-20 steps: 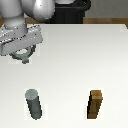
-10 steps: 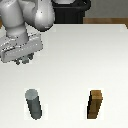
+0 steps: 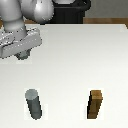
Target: Put the loop with the handle onto the peg.
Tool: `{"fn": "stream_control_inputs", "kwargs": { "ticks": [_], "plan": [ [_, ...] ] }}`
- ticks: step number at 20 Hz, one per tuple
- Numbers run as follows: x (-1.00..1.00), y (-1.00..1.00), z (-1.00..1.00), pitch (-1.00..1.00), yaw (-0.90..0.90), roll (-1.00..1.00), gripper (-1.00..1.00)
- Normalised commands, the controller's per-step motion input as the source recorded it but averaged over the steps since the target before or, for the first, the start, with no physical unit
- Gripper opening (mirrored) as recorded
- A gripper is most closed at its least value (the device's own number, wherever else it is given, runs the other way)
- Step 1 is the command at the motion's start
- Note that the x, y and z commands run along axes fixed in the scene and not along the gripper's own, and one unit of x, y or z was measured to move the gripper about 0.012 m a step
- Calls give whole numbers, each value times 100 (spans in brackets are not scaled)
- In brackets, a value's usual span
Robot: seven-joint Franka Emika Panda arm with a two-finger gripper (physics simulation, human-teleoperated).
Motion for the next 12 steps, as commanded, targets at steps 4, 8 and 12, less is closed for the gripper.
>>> {"fn": "stream_control_inputs", "kwargs": {
  "ticks": [4, 8, 12],
  "plan": [
    [0, 0, 100, 0, 0, 0, -100],
    [25, 0, 75, 0, 0, 0, -100],
    [75, 0, 0, 0, 0, 0, -100]
  ]
}}
